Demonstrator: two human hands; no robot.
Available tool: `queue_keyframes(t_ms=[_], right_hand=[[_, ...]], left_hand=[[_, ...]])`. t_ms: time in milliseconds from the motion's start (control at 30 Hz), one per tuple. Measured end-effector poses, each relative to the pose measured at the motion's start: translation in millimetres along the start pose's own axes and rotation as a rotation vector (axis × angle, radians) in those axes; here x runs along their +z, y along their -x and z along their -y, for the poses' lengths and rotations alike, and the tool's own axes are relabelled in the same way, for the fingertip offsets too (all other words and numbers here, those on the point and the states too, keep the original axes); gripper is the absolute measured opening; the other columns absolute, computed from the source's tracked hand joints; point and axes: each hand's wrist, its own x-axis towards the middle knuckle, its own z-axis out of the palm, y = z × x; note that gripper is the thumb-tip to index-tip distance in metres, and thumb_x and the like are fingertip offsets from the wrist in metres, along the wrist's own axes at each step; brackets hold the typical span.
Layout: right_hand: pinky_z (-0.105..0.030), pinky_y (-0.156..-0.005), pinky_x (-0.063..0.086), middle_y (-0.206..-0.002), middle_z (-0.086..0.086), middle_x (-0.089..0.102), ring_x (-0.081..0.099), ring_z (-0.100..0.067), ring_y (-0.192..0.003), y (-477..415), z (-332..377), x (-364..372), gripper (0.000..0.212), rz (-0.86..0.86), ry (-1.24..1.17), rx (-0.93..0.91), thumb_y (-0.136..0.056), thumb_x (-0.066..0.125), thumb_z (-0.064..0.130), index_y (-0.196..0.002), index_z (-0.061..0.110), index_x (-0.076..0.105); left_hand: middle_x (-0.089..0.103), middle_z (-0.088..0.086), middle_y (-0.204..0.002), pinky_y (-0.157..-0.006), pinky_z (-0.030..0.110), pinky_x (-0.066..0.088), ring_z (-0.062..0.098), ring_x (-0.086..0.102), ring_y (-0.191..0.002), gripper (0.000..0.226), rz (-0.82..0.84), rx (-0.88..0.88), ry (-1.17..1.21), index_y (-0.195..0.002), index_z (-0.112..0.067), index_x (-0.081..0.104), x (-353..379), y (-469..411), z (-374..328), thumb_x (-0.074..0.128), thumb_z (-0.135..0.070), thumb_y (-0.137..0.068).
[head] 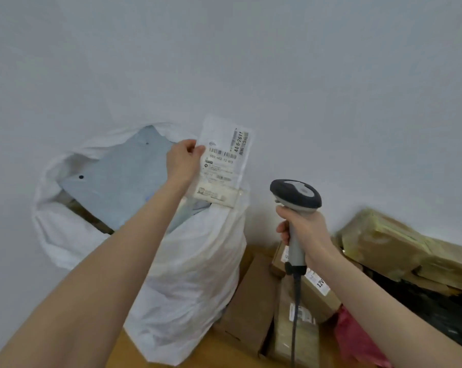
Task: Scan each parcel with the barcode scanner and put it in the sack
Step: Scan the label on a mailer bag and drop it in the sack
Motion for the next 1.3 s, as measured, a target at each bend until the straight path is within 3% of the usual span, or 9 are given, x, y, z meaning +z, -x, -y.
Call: queue_keyframes(t_ms=[167,300,433,533,633,800,1067,1200,1300], right_hand=[[-0.024,-0.045,0.047,-0.058,-0.008,0.066,0.055,-0.013,-0.042,-28.0,-4.6,52.1,0.014,0.018,0.001,0.024,-0.085,0.073,0.019,-0.083,0.007,0.065],[-0.025,-0.046,0.048,-0.057,-0.007,0.067,0.055,-0.014,-0.042,-42.2,-20.0,77.5,0.014,0.02,0.003,0.064,-0.085,0.073,0.018,-0.086,0.007,0.065],[-0.024,-0.045,0.049,-0.056,-0.007,0.067,0.056,-0.013,-0.041,-47.2,-33.9,84.5,0.015,-0.014,0.0,0.12,-0.084,0.073,0.019,-0.087,0.006,0.064],[-0.024,-0.043,0.048,-0.054,-0.007,0.066,0.056,-0.013,-0.041,-45.6,-39.0,78.5,0.017,-0.041,-0.028,0.147,-0.084,0.073,0.019,-0.09,0.004,0.064],[-0.023,-0.041,0.048,-0.054,-0.007,0.065,0.056,-0.013,-0.039,-39.5,-39.1,67.1,0.018,-0.079,-0.062,0.163,-0.085,0.073,0.018,-0.089,0.004,0.063],[-0.026,-0.047,0.049,-0.056,-0.008,0.065,0.056,-0.017,-0.046,-24.0,-44.9,24.3,0.014,-0.144,-0.085,0.185,-0.086,0.071,0.016,-0.087,0.004,0.063],[-0.023,-0.039,0.042,-0.046,-0.006,0.058,0.05,-0.014,-0.036,10.0,-92.2,-121.6,0.015,-0.49,-0.142,0.324,-0.087,0.069,0.012,-0.081,-0.001,0.063],[-0.024,-0.041,0.043,-0.046,-0.004,0.059,0.05,-0.013,-0.036,22.0,-101.2,-183.3,0.021,-0.629,-0.142,0.35,-0.089,0.068,0.014,-0.071,0.004,0.063],[-0.024,-0.04,0.045,-0.048,-0.007,0.059,0.051,-0.015,-0.037,29.1,-100.5,-216.7,0.016,-0.701,-0.18,0.33,-0.088,0.069,0.011,-0.076,0.002,0.064]], left_hand=[[0.069,0.01,-0.099,-0.074,0.031,0.038,0.032,0.062,-0.098,0.02,-0.051,-0.027,-0.362,-0.107,-0.012,0.068,-49.7,-42.7,66.8,0.057,-0.022,-0.093],[0.053,0.013,-0.129,-0.087,0.041,0.043,0.034,0.051,-0.118,0.07,0.253,-0.11,-0.632,-0.144,-0.023,0.033,-35.8,-34.8,113.0,0.069,-0.03,-0.086],[0.021,0.009,-0.155,-0.106,0.049,0.031,0.033,0.024,-0.139,0.091,0.432,-0.114,-0.837,-0.148,-0.02,0.02,-15.2,-20.0,132.3,0.075,-0.037,-0.078],[0.01,0.014,-0.159,-0.113,0.047,0.02,0.03,0.011,-0.146,0.09,0.351,-0.082,-0.751,-0.151,-0.016,0.018,-6.6,-23.2,117.0,0.071,-0.029,-0.08],[0.019,0.014,-0.156,-0.111,0.04,0.025,0.029,0.02,-0.143,0.076,0.26,0.103,-0.609,-0.149,-0.015,0.026,14.5,-20.3,78.4,0.063,-0.022,-0.084],[0.035,0.011,-0.146,-0.102,0.039,0.037,0.028,0.035,-0.133,0.059,0.306,0.353,-0.402,-0.142,-0.013,0.04,94.1,24.9,16.5,0.058,-0.016,-0.086],[0.041,0.006,-0.138,-0.1,0.037,0.04,0.024,0.04,-0.127,0.054,0.819,0.446,-0.322,-0.136,-0.018,0.047,246.8,179.0,2.9,0.064,-0.024,-0.086],[0.041,0.005,-0.137,-0.102,0.038,0.039,0.024,0.041,-0.127,0.079,1.108,0.397,-0.285,-0.142,-0.02,0.041,299.1,243.1,-0.1,0.075,-0.049,-0.076],[0.032,0.005,-0.15,-0.108,0.041,0.035,0.026,0.035,-0.135,0.096,1.248,0.513,-0.196,-0.15,-0.021,0.028,331.7,290.9,-23.9,0.074,-0.052,-0.073]])
